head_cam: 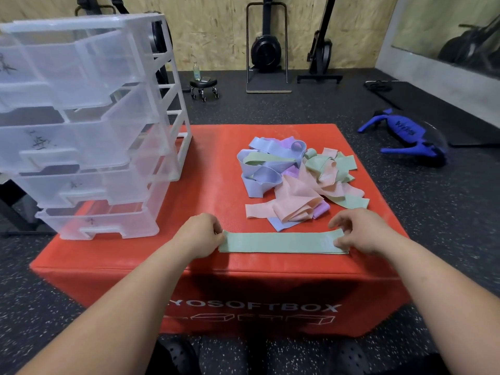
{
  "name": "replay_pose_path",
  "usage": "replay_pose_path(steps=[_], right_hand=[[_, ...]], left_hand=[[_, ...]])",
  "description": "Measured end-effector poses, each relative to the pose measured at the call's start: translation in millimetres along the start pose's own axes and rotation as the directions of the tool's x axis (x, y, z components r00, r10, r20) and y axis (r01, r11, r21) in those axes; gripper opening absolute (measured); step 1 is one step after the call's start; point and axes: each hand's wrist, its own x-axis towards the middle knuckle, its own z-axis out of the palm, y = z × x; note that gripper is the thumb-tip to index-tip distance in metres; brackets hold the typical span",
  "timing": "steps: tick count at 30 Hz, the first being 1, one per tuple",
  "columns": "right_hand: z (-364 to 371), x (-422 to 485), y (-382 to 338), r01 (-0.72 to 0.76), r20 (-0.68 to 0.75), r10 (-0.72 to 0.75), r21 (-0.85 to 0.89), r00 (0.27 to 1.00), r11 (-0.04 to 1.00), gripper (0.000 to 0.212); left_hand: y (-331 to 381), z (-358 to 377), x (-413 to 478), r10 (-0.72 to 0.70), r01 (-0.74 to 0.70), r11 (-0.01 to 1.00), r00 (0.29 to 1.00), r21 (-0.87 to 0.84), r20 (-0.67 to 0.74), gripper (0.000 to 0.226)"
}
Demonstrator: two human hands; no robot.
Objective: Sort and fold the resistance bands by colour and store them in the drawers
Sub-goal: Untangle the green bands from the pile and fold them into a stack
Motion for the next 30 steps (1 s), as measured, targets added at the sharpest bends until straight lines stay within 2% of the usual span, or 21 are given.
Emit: replay_pose_path(steps=[3, 6, 9, 12, 24, 27, 30], right_hand=[[-2, -3, 0, -0.004, 0.008, 0.004, -0.021, 1.0, 1.0, 0.038], [-10, -7, 2, 0.026, 0.017, -0.026, -0.022, 1.0, 0.999, 0.041], [-18, -12, 5, 0.089, 0.097, -0.082, -0.071, 0.992, 0.993, 0.051], [-17, -16, 5, 0.151, 0.149, -0.131, -0.128, 0.98, 0.98, 0.056], [-12, -16, 8, 0.217, 0.111, -0.196, -0.218, 0.974, 0.952, 0.053], [-13, -14, 12, 0.219, 0.113, -0.201, -0.18, 0.973, 0.959, 0.054], [-14, -6, 12, 0.218, 0.033, -0.216, -0.1, 0.976, 0.971, 0.048]], left_hand=[[-2, -3, 1, 0.034, -0.034, 0.998, 0.999, 0.044, -0.012, 0.008], [-5, -9, 2, 0.129, -0.129, 0.991, 0.992, 0.038, -0.009, 0.016], [-9, -14, 1, 0.285, -0.287, 0.958, 0.955, 0.009, 0.083, 0.035], [-13, -15, -3, 0.357, -0.363, 0.932, 0.921, 0.014, 0.157, 0.049], [-9, -16, -3, 0.382, -0.392, 0.919, 0.915, 0.054, 0.133, 0.05], [-10, -16, 1, 0.385, -0.397, 0.916, 0.911, 0.054, 0.147, 0.06], [-8, -16, 7, 0.405, -0.407, 0.914, 0.908, -0.008, 0.112, 0.059]])
